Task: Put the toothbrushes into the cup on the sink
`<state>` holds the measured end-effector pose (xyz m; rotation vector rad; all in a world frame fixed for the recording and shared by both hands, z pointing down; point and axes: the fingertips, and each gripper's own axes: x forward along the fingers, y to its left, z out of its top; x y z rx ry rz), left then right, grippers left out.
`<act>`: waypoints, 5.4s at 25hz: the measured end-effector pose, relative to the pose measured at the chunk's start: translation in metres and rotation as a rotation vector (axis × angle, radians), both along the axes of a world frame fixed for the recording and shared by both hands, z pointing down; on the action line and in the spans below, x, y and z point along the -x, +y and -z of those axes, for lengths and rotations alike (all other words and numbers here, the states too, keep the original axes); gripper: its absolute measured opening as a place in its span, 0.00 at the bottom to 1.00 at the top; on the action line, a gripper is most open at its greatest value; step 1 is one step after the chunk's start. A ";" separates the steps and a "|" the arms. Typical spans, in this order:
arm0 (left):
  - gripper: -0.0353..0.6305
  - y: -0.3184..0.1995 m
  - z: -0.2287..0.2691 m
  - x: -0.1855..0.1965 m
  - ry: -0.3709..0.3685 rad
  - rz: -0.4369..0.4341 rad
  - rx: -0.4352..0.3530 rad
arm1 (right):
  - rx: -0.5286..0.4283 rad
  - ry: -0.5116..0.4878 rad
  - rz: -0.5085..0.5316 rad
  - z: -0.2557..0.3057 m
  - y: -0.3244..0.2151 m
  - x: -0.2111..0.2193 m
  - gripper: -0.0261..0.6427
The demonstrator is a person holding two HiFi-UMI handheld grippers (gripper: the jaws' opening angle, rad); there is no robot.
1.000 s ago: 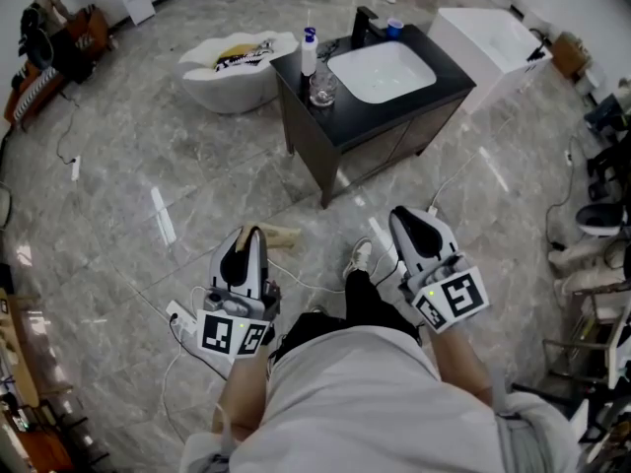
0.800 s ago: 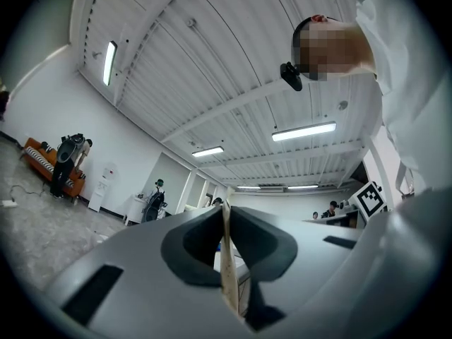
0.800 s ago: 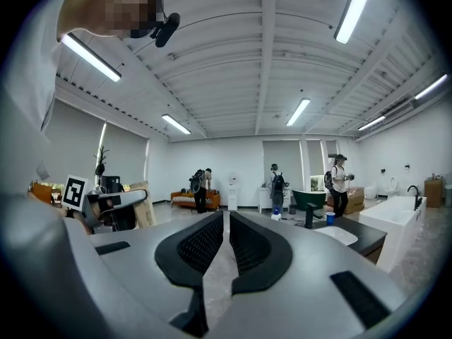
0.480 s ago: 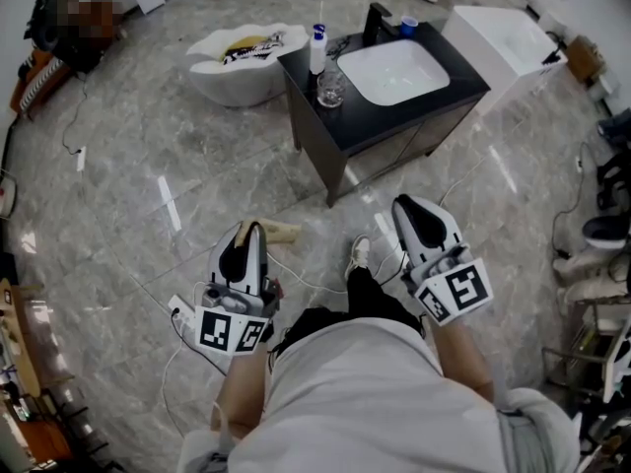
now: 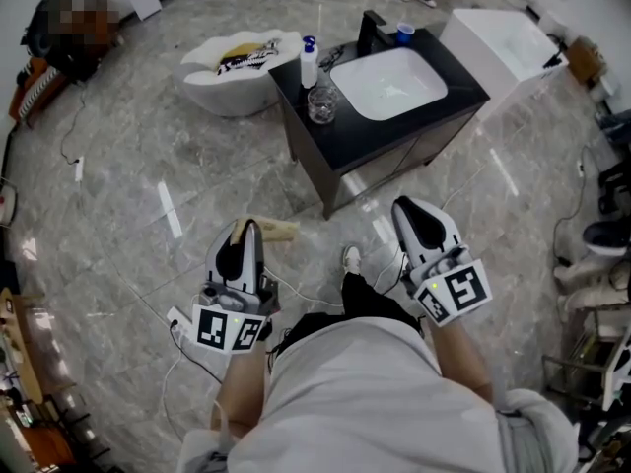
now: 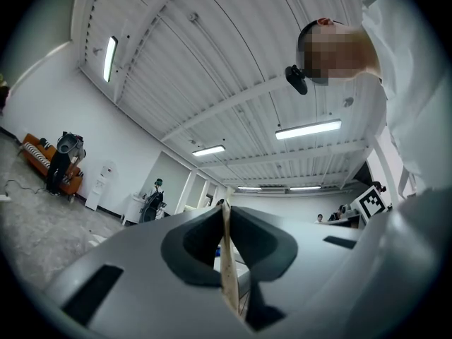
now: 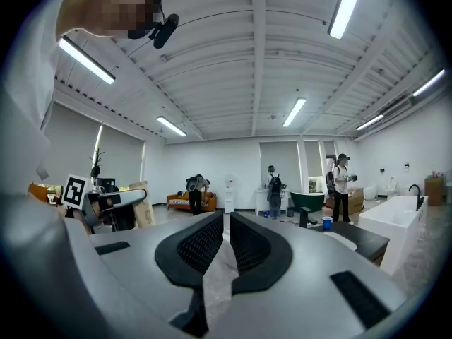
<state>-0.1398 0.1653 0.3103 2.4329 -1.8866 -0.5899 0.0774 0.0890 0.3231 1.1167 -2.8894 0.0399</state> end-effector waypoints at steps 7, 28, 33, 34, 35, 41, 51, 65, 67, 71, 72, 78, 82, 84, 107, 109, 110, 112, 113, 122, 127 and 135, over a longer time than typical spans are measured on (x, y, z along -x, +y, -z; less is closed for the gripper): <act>0.10 -0.045 0.008 -0.014 -0.001 -0.022 0.003 | 0.005 0.009 -0.003 0.006 -0.043 -0.008 0.11; 0.10 -0.151 0.004 -0.021 -0.025 0.022 0.087 | 0.087 -0.013 0.061 -0.017 -0.159 -0.004 0.11; 0.10 -0.179 0.009 -0.023 -0.041 0.061 0.096 | 0.094 -0.020 0.103 -0.022 -0.195 0.001 0.11; 0.10 -0.184 0.010 -0.022 -0.045 0.074 0.097 | 0.096 -0.021 0.112 -0.022 -0.201 0.001 0.11; 0.10 -0.189 0.011 -0.022 -0.048 0.086 0.098 | 0.098 -0.022 0.121 -0.022 -0.208 0.002 0.11; 0.10 -0.220 0.007 -0.028 -0.048 0.123 0.119 | 0.116 -0.030 0.161 -0.028 -0.242 -0.001 0.12; 0.10 -0.248 0.011 -0.033 -0.077 0.191 0.127 | 0.146 -0.044 0.214 -0.042 -0.275 -0.004 0.11; 0.10 -0.239 0.015 -0.024 -0.070 0.269 0.111 | 0.135 -0.035 0.305 -0.042 -0.280 0.018 0.12; 0.10 -0.237 0.013 -0.020 -0.055 0.276 0.110 | 0.137 -0.027 0.310 -0.040 -0.276 0.020 0.12; 0.10 -0.241 0.012 -0.013 -0.037 0.262 0.094 | 0.126 -0.009 0.294 -0.039 -0.276 0.021 0.12; 0.10 -0.244 0.012 -0.010 -0.036 0.254 0.085 | 0.118 -0.006 0.282 -0.038 -0.278 0.022 0.12; 0.10 -0.255 0.013 0.005 -0.007 0.205 0.064 | 0.124 0.008 0.211 -0.034 -0.281 0.020 0.12; 0.10 -0.261 0.018 0.016 0.013 0.187 0.044 | 0.108 0.023 0.203 -0.027 -0.282 0.031 0.12; 0.10 -0.260 0.018 0.021 0.016 0.183 0.044 | 0.111 0.022 0.200 -0.025 -0.278 0.036 0.12; 0.10 -0.324 -0.007 0.051 0.045 0.085 0.048 | 0.162 0.092 0.108 -0.044 -0.265 0.031 0.12; 0.10 -0.331 -0.010 0.052 0.040 0.083 0.050 | 0.168 0.096 0.102 -0.046 -0.265 0.030 0.12; 0.10 -0.334 -0.012 0.053 0.037 0.082 0.051 | 0.170 0.097 0.098 -0.047 -0.265 0.029 0.11; 0.10 -0.341 -0.015 0.054 0.035 0.078 0.054 | 0.168 0.098 0.091 -0.048 -0.265 0.027 0.12; 0.10 -0.343 -0.017 0.054 0.035 0.077 0.056 | 0.167 0.099 0.088 -0.049 -0.265 0.027 0.12; 0.10 -0.367 -0.034 0.060 0.069 0.066 0.077 | 0.174 0.121 0.088 -0.055 -0.268 0.028 0.12; 0.10 -0.380 -0.044 0.059 0.084 0.053 0.085 | 0.210 0.121 0.067 -0.062 -0.270 0.026 0.12; 0.10 -0.395 -0.061 0.056 0.117 0.034 0.116 | 0.211 0.124 0.044 -0.064 -0.269 0.022 0.11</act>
